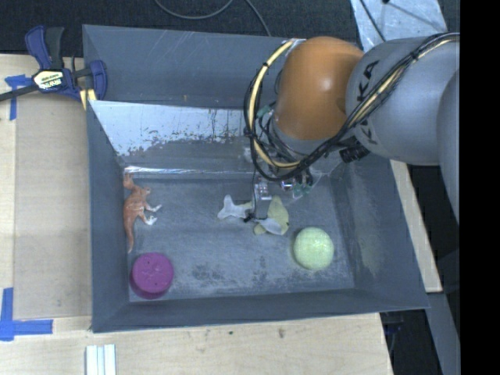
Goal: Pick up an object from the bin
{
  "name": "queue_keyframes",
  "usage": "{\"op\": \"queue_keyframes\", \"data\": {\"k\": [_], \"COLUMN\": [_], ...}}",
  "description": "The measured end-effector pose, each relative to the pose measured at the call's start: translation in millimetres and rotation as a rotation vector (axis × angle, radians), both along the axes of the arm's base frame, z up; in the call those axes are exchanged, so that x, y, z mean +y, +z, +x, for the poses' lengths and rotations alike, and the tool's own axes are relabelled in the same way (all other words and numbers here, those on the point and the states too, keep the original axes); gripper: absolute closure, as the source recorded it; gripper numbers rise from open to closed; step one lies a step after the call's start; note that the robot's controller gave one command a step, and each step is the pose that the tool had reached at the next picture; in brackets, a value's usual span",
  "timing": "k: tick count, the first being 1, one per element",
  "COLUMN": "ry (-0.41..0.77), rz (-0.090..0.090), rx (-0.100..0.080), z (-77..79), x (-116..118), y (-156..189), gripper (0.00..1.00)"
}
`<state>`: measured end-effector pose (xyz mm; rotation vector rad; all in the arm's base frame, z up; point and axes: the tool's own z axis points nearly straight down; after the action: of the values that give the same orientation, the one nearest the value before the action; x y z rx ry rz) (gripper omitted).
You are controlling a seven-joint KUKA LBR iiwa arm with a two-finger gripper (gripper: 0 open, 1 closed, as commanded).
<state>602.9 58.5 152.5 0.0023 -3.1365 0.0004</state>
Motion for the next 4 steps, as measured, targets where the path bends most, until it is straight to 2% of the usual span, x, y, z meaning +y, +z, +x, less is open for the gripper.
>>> {"op": "queue_keyframes", "data": {"k": [1,2,3,4], "ry": [-0.001,-0.098,-0.060,-0.222], "rz": [0.001,0.001,0.000,0.000], "rx": [-0.008,-0.011,-0.008,-0.007], "z": [1.7,-8.8,-8.9,-14.0], "x": [-0.2,-17.6,-22.6,-29.7], "y": [5.2,-61.9,-65.7,-54.8], "gripper": [0.00,0.00,0.00,0.00]}}
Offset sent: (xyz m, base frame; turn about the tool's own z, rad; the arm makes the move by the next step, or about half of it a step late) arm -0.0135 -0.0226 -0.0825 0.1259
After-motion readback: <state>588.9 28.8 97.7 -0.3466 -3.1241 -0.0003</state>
